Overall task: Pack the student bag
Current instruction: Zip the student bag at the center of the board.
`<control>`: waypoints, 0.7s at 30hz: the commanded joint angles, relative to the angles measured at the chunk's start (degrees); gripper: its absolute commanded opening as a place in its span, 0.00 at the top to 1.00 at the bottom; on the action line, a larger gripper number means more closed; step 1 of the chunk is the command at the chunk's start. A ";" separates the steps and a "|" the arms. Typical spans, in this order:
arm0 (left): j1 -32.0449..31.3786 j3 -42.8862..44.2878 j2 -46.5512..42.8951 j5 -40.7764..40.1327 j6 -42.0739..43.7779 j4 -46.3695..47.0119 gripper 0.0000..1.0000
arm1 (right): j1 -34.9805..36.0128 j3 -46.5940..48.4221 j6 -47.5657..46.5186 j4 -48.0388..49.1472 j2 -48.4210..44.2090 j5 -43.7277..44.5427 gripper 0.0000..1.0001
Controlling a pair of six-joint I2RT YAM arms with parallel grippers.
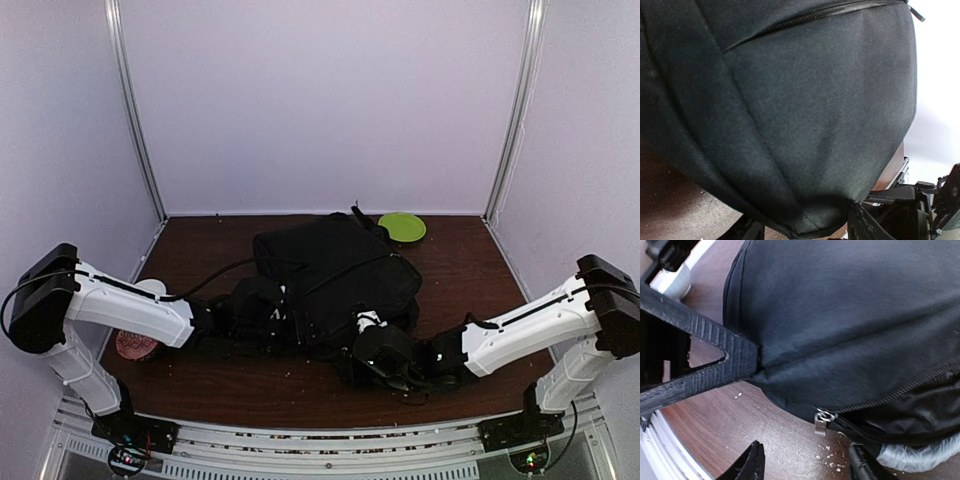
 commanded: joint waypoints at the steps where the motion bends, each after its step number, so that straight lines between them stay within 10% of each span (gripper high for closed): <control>1: 0.64 0.36 0.28 0.78 0.74 2.35 0.42 | -0.16 3.01 1.06 -2.83 2.76 1.59 0.48; 21: 0.66 -1.05 -1.94 0.88 1.81 1.57 0.46 | -2.96 2.26 8.71 -11.27 1.90 9.13 0.65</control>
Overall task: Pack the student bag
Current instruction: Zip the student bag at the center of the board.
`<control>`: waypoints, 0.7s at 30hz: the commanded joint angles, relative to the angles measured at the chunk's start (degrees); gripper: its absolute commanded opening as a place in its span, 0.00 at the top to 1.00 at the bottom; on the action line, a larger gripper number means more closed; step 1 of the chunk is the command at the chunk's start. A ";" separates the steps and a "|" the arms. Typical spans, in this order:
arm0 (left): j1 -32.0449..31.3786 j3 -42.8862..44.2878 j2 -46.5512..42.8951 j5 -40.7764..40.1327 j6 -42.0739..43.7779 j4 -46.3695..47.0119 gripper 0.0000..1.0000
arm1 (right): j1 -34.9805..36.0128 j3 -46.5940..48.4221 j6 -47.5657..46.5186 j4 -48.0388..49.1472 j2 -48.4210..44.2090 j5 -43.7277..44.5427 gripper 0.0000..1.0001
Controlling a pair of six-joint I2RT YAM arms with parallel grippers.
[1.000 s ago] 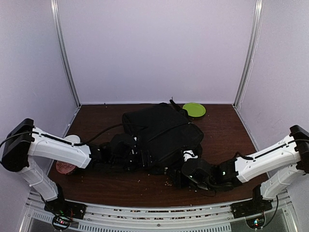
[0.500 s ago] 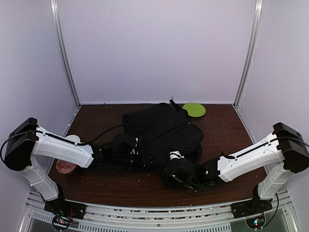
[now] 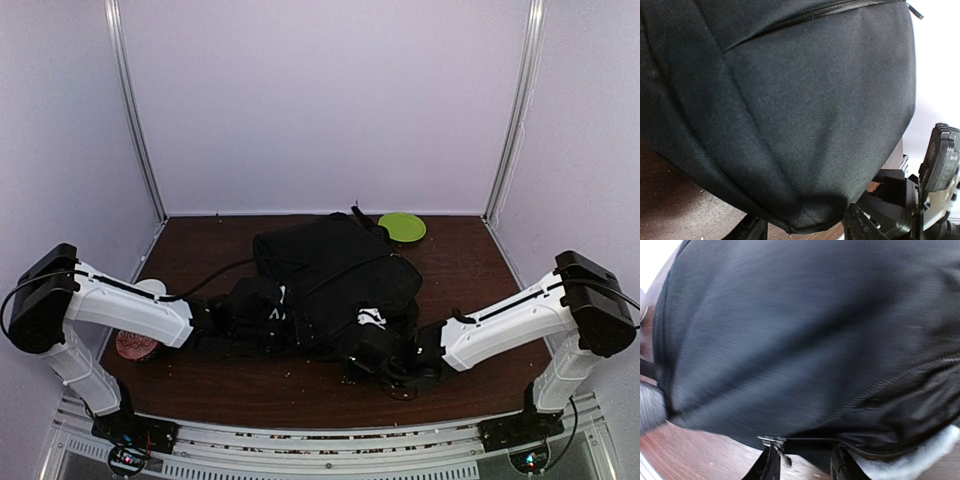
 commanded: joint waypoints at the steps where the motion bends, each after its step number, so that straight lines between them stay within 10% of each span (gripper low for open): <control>1: 0.47 -0.64 -1.65 -0.20 1.48 1.15 0.46 | -0.57 -4.11 2.11 -4.59 -6.11 4.37 0.65; 21: 0.52 1.18 -2.20 -0.21 2.34 -0.80 0.46 | -4.74 -12.57 -16.43 15.61 -15.54 -14.09 0.48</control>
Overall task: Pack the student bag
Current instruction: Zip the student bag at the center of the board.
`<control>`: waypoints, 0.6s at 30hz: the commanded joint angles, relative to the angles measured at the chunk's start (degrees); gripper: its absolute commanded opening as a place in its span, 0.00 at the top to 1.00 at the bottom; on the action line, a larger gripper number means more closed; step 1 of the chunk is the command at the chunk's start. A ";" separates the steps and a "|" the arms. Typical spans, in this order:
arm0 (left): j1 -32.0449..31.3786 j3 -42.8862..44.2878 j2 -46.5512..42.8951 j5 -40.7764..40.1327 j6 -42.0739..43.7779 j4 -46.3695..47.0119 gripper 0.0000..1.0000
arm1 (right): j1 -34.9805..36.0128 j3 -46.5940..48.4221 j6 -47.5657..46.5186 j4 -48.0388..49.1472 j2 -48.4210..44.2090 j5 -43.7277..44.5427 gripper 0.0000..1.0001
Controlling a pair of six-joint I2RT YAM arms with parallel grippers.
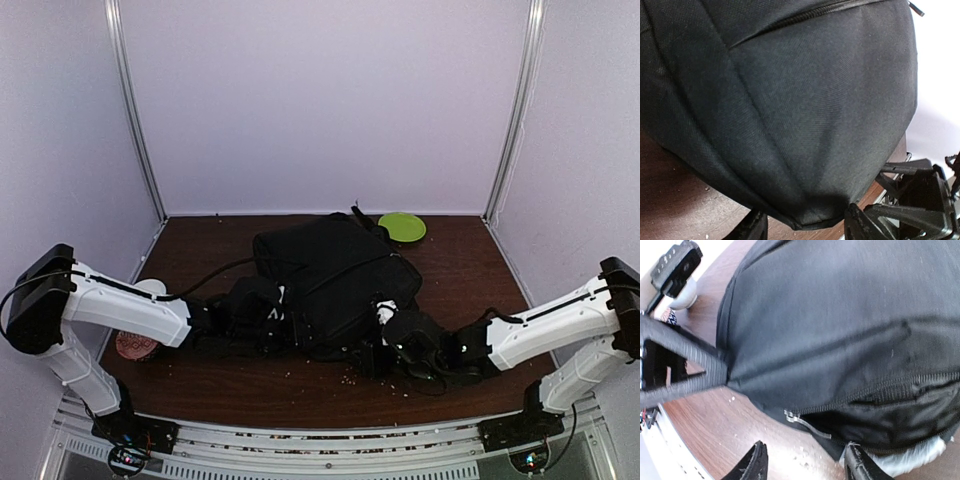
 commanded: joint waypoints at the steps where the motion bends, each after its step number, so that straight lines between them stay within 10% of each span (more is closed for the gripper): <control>1: 0.46 1.32 -1.42 -0.11 1.22 0.55 0.46 | -3.29 0.31 -5.18 3.77 -0.83 -7.05 0.48; 18: 0.45 2.50 -0.94 0.17 1.91 -0.18 0.46 | -8.44 3.35 -15.70 1.97 5.66 -19.46 0.54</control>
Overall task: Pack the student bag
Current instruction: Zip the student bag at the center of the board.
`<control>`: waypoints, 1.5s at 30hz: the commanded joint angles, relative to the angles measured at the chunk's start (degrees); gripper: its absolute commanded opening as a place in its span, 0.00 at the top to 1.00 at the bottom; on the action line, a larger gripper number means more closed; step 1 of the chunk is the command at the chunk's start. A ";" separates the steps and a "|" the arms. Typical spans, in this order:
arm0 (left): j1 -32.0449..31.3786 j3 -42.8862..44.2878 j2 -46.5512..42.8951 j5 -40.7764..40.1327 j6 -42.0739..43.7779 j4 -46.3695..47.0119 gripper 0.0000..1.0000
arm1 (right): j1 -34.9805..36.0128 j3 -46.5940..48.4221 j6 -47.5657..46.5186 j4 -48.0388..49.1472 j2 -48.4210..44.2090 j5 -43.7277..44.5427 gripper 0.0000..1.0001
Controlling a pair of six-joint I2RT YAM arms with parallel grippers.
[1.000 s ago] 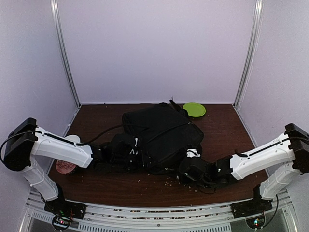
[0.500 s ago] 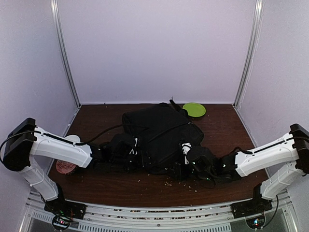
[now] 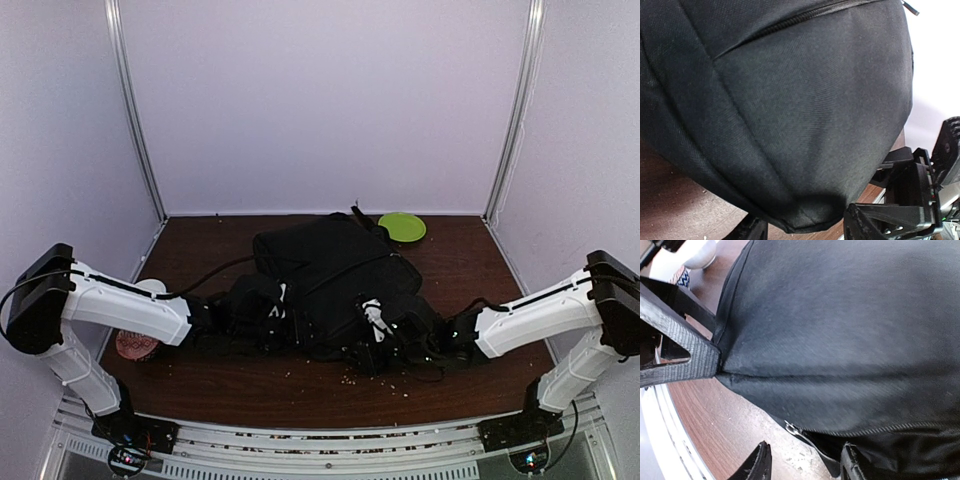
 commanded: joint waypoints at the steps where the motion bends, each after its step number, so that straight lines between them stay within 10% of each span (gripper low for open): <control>1: 0.46 1.59 -0.86 0.13 1.06 0.32 0.46 | -0.71 2.07 -2.48 -0.23 1.62 -2.81 0.56; 11: 0.46 1.77 -0.38 0.42 1.08 0.21 0.46 | -0.78 2.11 -2.42 0.33 2.43 -4.40 0.69; 33: 0.46 1.80 -0.29 0.72 1.03 0.56 0.46 | 0.11 -7.75 9.86 7.55 -11.55 -0.14 0.56; 45: 0.39 2.24 0.27 1.22 0.93 0.94 0.46 | 4.32 -2.76 12.45 7.63 0.36 1.33 0.61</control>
